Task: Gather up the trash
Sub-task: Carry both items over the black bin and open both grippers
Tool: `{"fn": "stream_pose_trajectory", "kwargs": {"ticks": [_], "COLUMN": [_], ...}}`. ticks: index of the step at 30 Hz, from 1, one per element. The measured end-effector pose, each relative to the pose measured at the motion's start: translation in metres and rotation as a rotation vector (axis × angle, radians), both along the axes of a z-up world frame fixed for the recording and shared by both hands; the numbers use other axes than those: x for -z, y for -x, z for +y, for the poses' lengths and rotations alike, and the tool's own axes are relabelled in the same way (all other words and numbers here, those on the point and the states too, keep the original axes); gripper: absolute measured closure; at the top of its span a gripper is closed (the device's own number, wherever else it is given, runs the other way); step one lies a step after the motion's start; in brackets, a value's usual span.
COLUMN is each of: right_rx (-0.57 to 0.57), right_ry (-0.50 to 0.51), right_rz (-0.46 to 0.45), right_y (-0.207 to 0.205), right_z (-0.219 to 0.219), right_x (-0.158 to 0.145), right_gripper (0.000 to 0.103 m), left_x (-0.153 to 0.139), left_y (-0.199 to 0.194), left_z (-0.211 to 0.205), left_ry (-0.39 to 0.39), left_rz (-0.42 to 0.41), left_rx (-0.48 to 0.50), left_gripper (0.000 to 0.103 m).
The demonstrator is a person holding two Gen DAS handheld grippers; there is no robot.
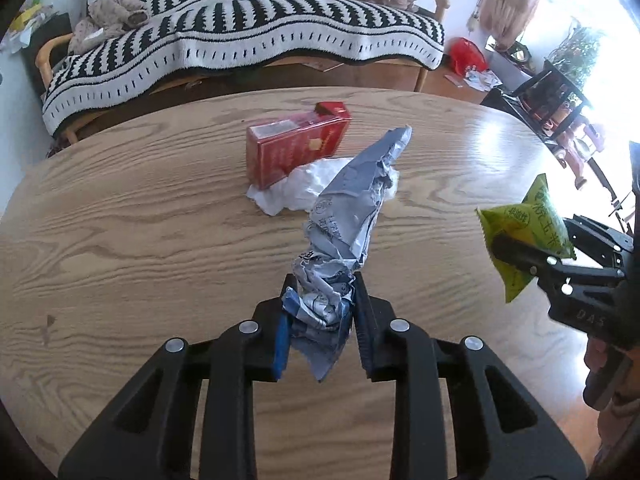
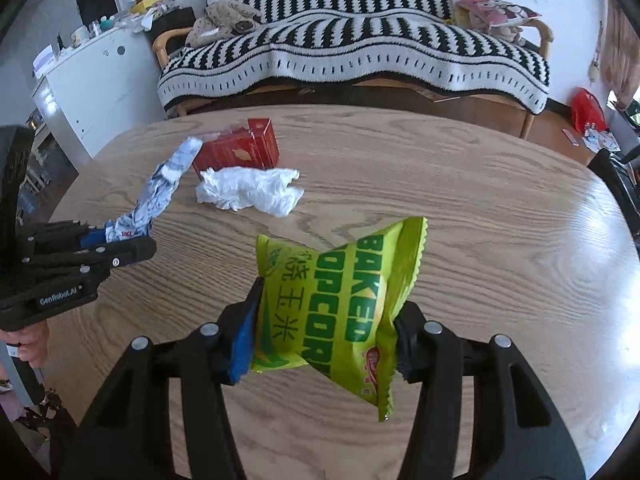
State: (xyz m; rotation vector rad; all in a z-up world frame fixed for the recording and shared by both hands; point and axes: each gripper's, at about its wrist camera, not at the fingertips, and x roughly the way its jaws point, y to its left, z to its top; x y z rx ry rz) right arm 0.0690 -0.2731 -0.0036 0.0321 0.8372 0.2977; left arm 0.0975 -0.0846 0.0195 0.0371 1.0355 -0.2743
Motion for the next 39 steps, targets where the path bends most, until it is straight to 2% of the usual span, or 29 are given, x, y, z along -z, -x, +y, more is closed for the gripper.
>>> {"fn": "stream_pose_trajectory", "kwargs": {"ticks": [8, 18, 24, 29, 34, 39], "right_rx": [0.035, 0.151, 0.267, 0.323, 0.361, 0.394], "right_ry": [-0.048, -0.103, -0.183, -0.184, -0.173, -0.194], "right_rz": [-0.052, -0.064, -0.067, -0.042, -0.009, -0.021], "right_y": [0.069, 0.172, 0.24, 0.292, 0.331, 0.362], "right_z": [-0.028, -0.089, -0.129, -0.148, -0.162, -0.177], "right_x": [-0.02, -0.02, -0.008, 0.012, 0.032, 0.038], "right_gripper": [0.05, 0.049, 0.049, 0.049, 0.049, 0.049], "left_x": [-0.023, -0.045, -0.04, -0.026, -0.015, -0.007], "left_y": [0.063, 0.142, 0.177, 0.212, 0.244, 0.273], "left_z": [-0.02, -0.064, -0.092, -0.118, -0.145, -0.175], "left_ry": [0.022, 0.086, 0.146, 0.199, 0.189, 0.157], "left_rz": [-0.016, -0.029, -0.012, 0.026, 0.049, 0.06], "left_rx": [0.031, 0.135, 0.194, 0.226, 0.282, 0.362], "left_gripper": [0.077, 0.076, 0.076, 0.076, 0.076, 0.076]}}
